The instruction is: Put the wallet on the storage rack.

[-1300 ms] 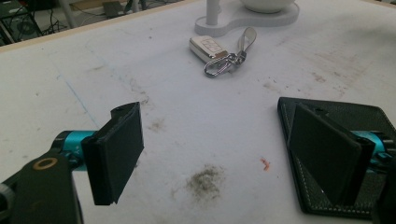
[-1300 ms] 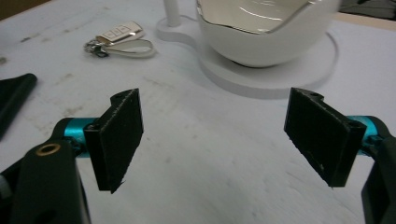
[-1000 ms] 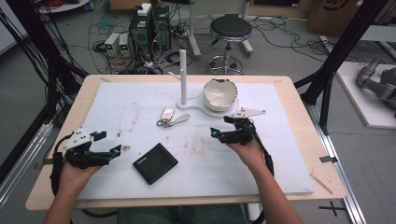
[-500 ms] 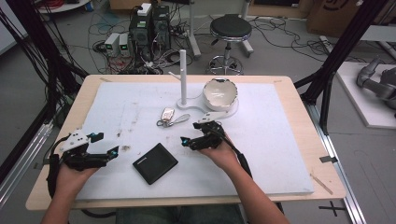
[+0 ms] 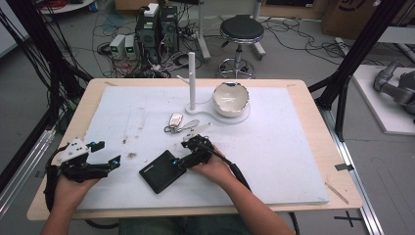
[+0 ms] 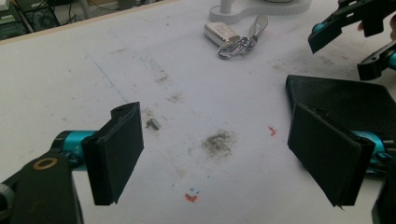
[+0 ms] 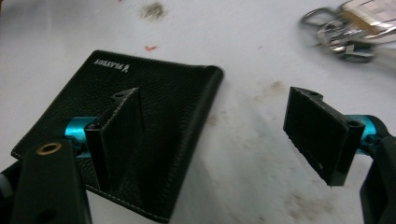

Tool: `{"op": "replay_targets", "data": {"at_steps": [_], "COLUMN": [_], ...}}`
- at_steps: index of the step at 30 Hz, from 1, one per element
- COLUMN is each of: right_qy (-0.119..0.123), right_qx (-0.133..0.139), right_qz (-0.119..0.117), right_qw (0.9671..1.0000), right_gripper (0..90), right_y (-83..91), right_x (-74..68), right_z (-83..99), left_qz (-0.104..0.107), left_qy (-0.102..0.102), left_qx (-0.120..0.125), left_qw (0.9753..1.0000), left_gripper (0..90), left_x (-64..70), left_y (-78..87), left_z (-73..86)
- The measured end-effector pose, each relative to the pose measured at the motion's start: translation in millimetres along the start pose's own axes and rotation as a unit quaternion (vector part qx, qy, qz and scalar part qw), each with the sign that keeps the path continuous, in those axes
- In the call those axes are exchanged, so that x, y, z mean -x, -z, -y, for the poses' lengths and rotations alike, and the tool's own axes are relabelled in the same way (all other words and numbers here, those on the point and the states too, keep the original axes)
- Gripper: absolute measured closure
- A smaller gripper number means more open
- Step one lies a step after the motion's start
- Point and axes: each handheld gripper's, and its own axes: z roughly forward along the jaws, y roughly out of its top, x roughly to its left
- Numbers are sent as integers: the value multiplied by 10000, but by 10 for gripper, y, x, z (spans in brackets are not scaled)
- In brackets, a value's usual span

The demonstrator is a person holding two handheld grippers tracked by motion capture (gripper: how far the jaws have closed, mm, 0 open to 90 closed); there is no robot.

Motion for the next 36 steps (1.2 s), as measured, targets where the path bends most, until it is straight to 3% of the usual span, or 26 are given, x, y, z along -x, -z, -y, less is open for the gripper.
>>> {"op": "replay_targets", "data": {"at_steps": [3, 5, 8, 10, 11, 14, 19, 20, 21, 24, 32, 36], "right_qy": [34, 70, 52, -12, -12, -120, -233, -254, -364, -477, -421, -305], "right_qx": [-225, -347, -343, -365, -365, -275, -334, -317, -285, -204, -80, 284], "right_qz": [-77, -164, -236, -379, -379, -532, -632, -660, -689, -790, -785, -522], "right_qw": [9997, 9992, 9991, 9986, 9986, 9981, 9972, 9970, 9966, 9955, 9960, 9978], "right_gripper": [212, 273, 297, 411, 411, 521, 592, 619, 715, 782, 843, 850], "right_y": [-89, -134, -139, -122, -122, -114, -102, -101, -81, -67, -12, 172], "right_x": [-38, -43, -33, -51, -51, -60, -54, -48, -29, 5, 2, 7], "right_z": [5, 17, 22, 35, 35, 72, 76, 77, 88, 110, 100, 53], "left_qz": [-15, -25, -26, -14, -16, -6, 17, 16, 20, 34, 31, 27], "left_qy": [6, -3, 1, 10, -6, -34, -64, -92, -108, -117, -111, -140], "left_qx": [7, 3, 10, 8, -6, -28, -50, -67, -69, -74, -98, -71], "left_qw": [10000, 10000, 10000, 10000, 10000, 10000, 10000, 9999, 9999, 9999, 9999, 9999], "left_gripper": [182, 182, 182, 183, 183, 182, 183, 182, 183, 183, 183, 183], "left_x": [-6, -10, -9, -3, -2, 5, 17, 19, 25, 29, 26, 22], "left_y": [20, 29, 30, 25, 23, 11, -16, -24, -37, -62, -109, -114], "left_z": [6, 8, 8, 9, 8, 7, 2, 0, -7, -20, -24, -41]}}
